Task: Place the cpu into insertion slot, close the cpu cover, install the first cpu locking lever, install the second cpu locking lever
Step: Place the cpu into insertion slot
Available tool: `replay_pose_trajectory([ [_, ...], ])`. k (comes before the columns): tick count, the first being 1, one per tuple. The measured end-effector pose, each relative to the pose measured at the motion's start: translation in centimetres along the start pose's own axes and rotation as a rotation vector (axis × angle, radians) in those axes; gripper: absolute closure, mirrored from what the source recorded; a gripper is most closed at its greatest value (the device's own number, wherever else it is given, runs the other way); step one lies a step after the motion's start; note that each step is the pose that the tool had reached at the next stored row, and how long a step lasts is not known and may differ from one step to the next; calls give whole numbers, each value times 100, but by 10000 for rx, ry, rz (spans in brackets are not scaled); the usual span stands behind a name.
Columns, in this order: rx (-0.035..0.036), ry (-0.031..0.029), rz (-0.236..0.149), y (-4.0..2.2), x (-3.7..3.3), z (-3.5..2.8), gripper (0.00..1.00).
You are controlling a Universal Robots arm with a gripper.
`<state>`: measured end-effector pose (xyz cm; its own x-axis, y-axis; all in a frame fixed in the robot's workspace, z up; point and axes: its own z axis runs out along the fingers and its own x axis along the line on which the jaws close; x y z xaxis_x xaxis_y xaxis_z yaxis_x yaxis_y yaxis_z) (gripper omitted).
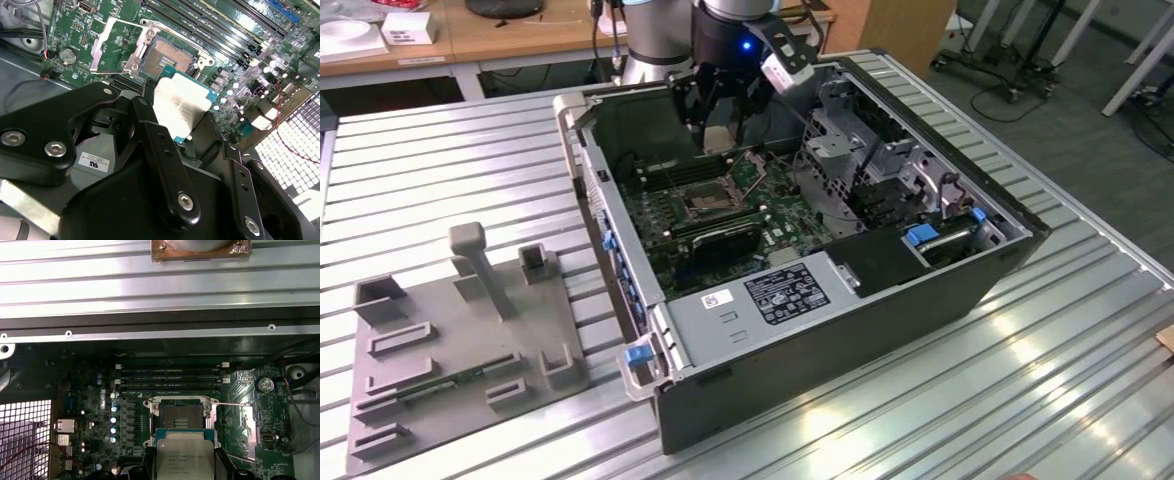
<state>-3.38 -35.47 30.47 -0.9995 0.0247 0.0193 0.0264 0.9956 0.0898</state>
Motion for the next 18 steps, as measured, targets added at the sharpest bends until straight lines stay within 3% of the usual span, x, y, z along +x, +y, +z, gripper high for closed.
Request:
replay_pose_trajectory([
  [18, 1, 1, 0, -8, -1, 87, 46],
])
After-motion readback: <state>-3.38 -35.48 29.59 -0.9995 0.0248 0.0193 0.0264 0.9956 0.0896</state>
